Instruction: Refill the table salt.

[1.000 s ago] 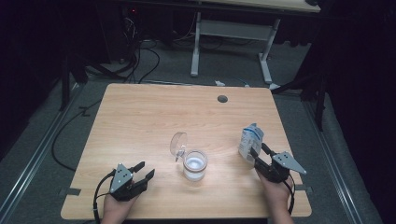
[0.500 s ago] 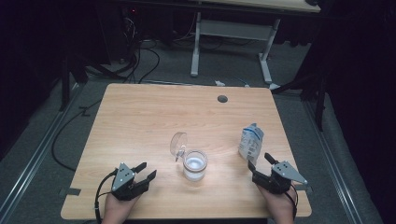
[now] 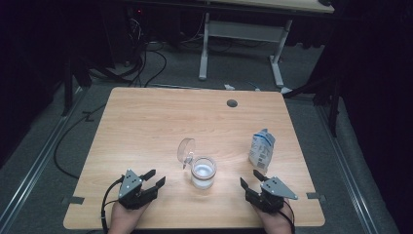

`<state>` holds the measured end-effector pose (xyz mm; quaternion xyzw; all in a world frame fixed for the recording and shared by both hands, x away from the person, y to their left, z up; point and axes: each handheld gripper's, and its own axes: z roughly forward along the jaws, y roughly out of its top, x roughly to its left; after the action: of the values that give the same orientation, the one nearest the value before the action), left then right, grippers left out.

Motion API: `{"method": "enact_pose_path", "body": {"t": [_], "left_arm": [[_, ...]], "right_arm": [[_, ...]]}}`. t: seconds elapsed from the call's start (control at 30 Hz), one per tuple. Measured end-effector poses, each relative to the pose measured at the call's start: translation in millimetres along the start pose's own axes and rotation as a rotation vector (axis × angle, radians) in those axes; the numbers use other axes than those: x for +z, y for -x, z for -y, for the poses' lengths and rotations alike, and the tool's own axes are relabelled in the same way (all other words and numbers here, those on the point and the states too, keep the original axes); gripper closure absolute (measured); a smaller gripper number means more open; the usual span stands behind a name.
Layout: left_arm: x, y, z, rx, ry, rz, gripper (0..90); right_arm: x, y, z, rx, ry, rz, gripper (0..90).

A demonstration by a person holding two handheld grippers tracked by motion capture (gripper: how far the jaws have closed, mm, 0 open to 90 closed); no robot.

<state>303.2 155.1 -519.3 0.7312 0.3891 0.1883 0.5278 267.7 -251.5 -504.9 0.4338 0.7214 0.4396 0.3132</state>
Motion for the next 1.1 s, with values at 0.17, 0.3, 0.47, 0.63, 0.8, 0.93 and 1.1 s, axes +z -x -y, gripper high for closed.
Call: {"method": "enact_pose_path", "body": {"t": [0.17, 0.3, 0.47, 0.63, 0.8, 0.93, 1.1], "left_arm": [[8.8, -1.4, -11.3, -0.009, -0.022, -0.017, 59.7], [17.6, 0.1, -25.1, -0.004, -0.03, -0.017, 66.1], [28.8, -1.8, -50.0, -0.023, -0.018, -0.025, 73.9], [37.1, 2.5, -72.8, -0.018, 0.002, -0.021, 88.6], [40.8, 10.9, -88.1, -0.011, 0.033, 0.0, 89.8], [41.2, 16.0, -91.6, -0.007, 0.036, 0.013, 89.9], [40.8, 22.5, -92.3, 0.013, 0.042, 0.019, 89.9]], "right_arm": [[21.7, -8.9, -11.8, -0.056, -0.031, -0.017, 54.2], [36.4, -9.0, -23.1, -0.046, -0.042, -0.032, 60.5], [44.2, -17.1, -24.9, -0.042, -0.045, -0.084, 69.5], [43.2, -31.1, -15.6, -0.081, -0.045, -0.103, 90.0], [43.0, -41.8, -14.4, -0.097, -0.052, -0.135, 90.0], [45.1, -47.1, -14.3, -0.102, -0.057, -0.148, 90.0], [47.5, -54.3, -14.7, -0.121, -0.067, -0.15, 90.0]]}}
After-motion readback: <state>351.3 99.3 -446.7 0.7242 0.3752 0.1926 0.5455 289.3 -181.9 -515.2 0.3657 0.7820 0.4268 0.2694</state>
